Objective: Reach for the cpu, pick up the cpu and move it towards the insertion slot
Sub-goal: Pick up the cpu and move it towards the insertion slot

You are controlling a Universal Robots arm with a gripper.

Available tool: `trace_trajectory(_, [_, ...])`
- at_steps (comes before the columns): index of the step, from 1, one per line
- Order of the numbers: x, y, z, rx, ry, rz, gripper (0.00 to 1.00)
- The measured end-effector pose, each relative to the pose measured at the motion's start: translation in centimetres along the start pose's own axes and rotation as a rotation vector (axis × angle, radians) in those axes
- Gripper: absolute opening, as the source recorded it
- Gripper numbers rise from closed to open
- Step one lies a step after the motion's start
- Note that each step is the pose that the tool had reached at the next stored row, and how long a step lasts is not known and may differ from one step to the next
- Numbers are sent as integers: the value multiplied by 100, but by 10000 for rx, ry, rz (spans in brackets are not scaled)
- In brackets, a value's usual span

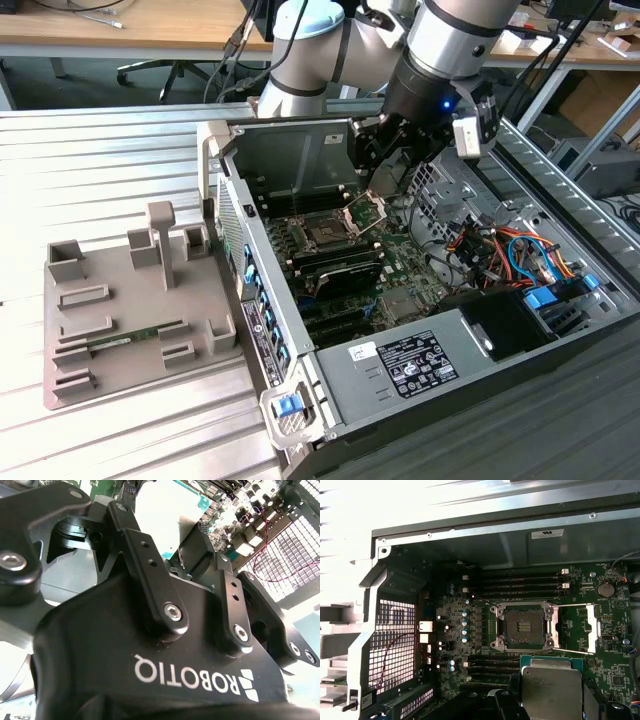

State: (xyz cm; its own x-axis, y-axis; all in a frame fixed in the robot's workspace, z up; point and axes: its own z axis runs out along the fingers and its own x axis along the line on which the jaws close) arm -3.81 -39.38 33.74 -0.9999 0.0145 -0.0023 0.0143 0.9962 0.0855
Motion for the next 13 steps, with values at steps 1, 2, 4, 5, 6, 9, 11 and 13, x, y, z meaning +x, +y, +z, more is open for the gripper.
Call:
trace_trajectory(1, [0,0,2,0,0,0,55])
trace_trajectory(2, [0,0,4,1,1,-1,55])
trace_trajectory(4, [0,-1,9,0,0,-1,55])
trace_trajectory(5, [0,-1,12,0,0,0,55])
trace_trajectory(6, [0,-1,15,0,0,0,55])
trace_trajectory(9, [0,-2,21,0,0,0,55])
trace_trajectory(11, [0,-2,26,1,0,0,55])
trace_trajectory(13, [0,-3,31,-1,0,-1,55])
